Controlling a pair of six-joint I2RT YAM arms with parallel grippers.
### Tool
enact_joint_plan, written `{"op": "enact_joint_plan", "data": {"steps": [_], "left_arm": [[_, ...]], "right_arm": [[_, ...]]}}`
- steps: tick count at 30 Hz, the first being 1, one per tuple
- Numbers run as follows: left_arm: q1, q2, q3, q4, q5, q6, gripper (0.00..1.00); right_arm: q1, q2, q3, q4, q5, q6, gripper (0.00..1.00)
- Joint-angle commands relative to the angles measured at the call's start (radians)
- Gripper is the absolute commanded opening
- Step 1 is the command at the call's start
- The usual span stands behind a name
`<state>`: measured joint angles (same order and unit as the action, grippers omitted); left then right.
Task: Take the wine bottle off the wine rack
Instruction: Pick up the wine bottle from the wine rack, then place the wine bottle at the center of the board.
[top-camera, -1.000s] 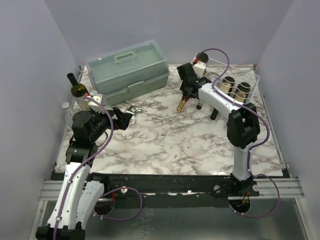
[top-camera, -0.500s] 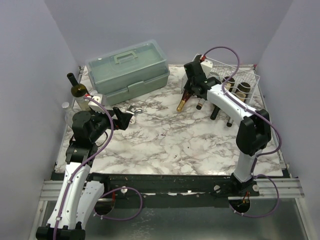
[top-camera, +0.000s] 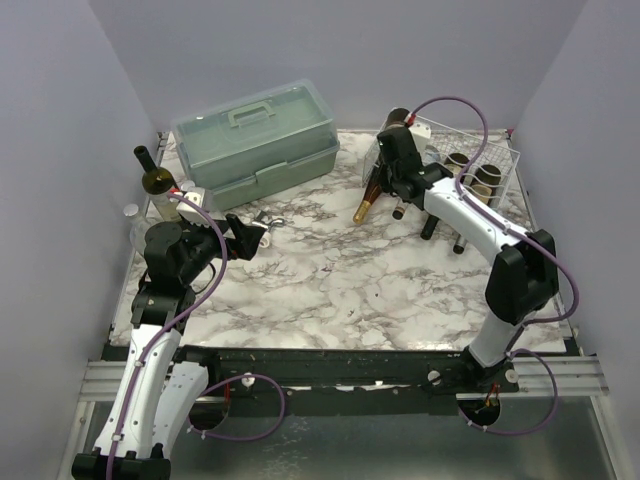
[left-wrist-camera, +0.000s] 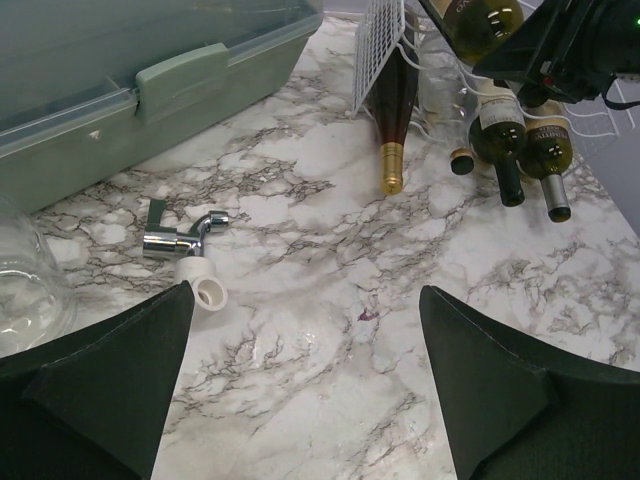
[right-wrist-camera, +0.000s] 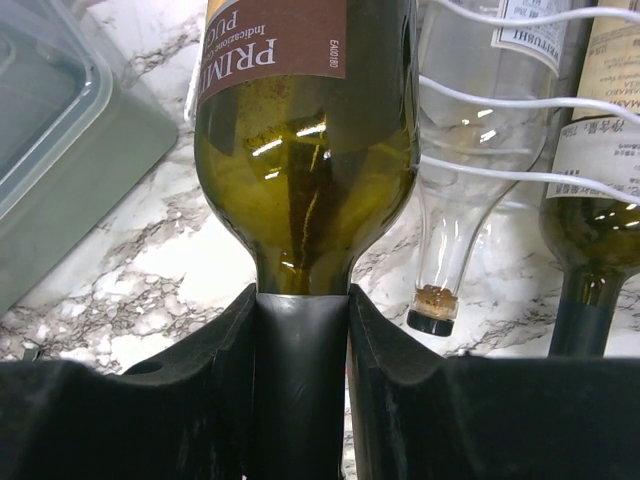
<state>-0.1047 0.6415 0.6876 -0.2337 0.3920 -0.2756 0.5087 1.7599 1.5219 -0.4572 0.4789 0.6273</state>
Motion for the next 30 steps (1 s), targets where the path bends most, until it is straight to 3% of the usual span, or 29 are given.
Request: {"op": "enact_joint_plan", "data": {"steps": [1, 20, 25, 30], "left_arm": [[0.005, -0.005, -0.004, -0.009, -0.006, 0.009, 0.96], [0.003, 0.014, -0.007, -0.002, 0.035, 0.001, 0.96], [0.003, 0.02, -0.006, 0.0, 0.036, 0.001, 0.96], [0.001, 0.026, -0.006, 0.001, 0.042, 0.002, 0.96]], "right_arm": [[-0.004, -0.124, -0.028, 0.181, 0.043, -0.058, 0.0], [-0.012, -0.428, -0.325, 0.36, -0.096, -0.27, 0.0], [-0.042, -0.457, -0.33, 0.321, -0.302, -0.421, 0.0], [-0.047, -0.49, -0.34, 0.313, -0.379, -0.499, 0.0]]}}
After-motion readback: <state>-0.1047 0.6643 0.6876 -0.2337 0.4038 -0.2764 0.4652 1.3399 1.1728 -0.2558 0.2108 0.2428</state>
